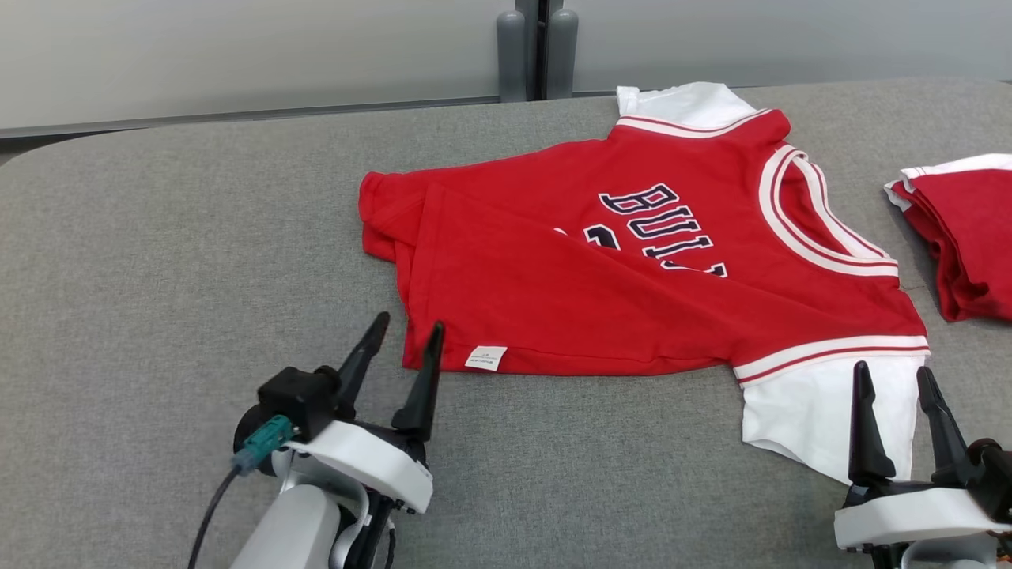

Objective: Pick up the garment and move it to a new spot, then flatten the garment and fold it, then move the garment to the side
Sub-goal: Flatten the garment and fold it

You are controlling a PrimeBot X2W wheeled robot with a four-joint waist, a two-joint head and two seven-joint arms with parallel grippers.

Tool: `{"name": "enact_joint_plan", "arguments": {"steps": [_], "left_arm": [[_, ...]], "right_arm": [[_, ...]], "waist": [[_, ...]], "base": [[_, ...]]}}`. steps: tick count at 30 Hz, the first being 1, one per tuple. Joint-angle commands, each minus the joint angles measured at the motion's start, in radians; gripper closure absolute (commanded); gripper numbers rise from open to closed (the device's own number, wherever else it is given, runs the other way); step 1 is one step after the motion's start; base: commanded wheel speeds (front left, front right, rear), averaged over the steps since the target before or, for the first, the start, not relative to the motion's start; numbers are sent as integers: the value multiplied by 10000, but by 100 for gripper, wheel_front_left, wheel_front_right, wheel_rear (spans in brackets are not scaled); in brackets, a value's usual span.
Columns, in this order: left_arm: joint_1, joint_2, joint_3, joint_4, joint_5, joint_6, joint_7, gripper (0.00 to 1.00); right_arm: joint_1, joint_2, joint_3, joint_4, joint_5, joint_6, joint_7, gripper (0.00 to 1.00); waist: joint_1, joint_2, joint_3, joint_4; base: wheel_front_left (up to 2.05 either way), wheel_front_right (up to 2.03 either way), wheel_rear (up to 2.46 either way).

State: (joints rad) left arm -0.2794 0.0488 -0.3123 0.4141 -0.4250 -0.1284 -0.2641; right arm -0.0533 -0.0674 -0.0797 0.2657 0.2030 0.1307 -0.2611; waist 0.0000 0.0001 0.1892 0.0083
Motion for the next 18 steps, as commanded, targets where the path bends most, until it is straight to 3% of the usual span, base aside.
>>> {"name": "enact_joint_plan", "arguments": {"steps": [1, 8, 18], "left_arm": [[-301, 96, -355, 391, 177, -37, -1, 0], [-1049, 233, -1267, 2167, 171, -27, -1, 0], [-1402, 226, -1010, 2474, 288, -27, -1, 0]], "right_arm": [[-110, 14, -30, -35, -52, 0, -52, 0], [-170, 75, -111, 54, -88, 0, -54, 0], [-202, 132, -181, 82, -104, 0, -54, 0]], "waist": [[0, -1, 123, -89], [0, -1, 332, -274], [0, -1, 420, -329]], "base": [[0, 0, 0], [0, 0, 0], [0, 0, 0]]}}
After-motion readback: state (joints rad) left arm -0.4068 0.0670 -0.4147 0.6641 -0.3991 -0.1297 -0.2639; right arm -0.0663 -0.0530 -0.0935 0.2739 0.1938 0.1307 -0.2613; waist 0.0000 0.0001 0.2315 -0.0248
